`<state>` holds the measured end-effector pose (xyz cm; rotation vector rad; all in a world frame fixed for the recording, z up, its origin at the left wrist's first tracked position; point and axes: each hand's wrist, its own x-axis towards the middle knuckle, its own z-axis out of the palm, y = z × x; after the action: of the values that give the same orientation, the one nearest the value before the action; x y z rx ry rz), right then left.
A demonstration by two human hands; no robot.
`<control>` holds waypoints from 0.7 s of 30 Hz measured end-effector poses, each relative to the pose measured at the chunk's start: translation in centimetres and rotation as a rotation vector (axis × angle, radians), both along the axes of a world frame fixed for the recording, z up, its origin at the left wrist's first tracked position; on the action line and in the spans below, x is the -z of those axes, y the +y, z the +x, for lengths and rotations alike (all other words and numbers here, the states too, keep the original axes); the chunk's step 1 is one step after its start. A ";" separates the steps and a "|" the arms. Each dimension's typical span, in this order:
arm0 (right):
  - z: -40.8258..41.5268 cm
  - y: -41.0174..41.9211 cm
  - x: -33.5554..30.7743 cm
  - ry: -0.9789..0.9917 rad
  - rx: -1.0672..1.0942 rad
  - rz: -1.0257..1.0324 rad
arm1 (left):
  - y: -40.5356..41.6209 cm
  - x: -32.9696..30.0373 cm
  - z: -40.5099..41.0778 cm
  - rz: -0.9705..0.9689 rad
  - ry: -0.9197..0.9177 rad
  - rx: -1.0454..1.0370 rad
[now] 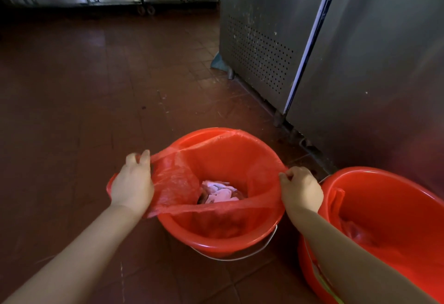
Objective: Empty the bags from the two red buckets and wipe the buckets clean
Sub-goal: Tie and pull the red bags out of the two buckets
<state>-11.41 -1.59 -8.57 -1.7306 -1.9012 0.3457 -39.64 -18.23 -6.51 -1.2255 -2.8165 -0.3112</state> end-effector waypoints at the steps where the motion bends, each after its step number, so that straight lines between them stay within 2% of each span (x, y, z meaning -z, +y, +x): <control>1: -0.4 0.0 -0.3 0.002 -0.019 0.024 | -0.1 -0.4 -0.2 -0.080 -0.020 -0.028; 3: -1.5 -0.2 -0.9 0.024 -0.089 0.069 | -0.4 -1.1 -0.3 -0.205 -0.017 -0.033; 5: -2.6 -0.8 -1.4 0.058 -0.214 0.107 | -0.7 -1.7 -0.4 -0.239 0.047 -0.036; 9: -3.6 -3.0 -1.3 0.028 -0.435 0.252 | -0.8 -3.6 -0.5 -0.005 0.167 0.010; 11: -3.4 -3.1 -1.0 0.143 -0.454 0.191 | -0.4 -4.7 -0.5 0.065 0.137 0.025; 13: -3.0 -2.4 -1.3 0.361 -0.383 0.013 | 0.5 -6.1 -0.3 0.105 -0.012 0.001; 16: -2.8 -0.9 -3.0 0.595 -0.219 -0.146 | 2.5 -8.2 0.3 0.208 -0.393 -0.040; 19: -2.6 1.1 -5.0 0.647 -0.065 -0.430 | 4.1 -9.8 1.5 0.412 -0.668 0.001; 21: -2.2 2.1 -6.3 0.610 -0.129 -0.639 | 4.8 -10.7 2.3 0.483 -0.766 0.060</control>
<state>-13.58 0.53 -2.27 -1.5857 -1.5209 1.4741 -37.34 -13.44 4.22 -1.2511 -2.9284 -1.6616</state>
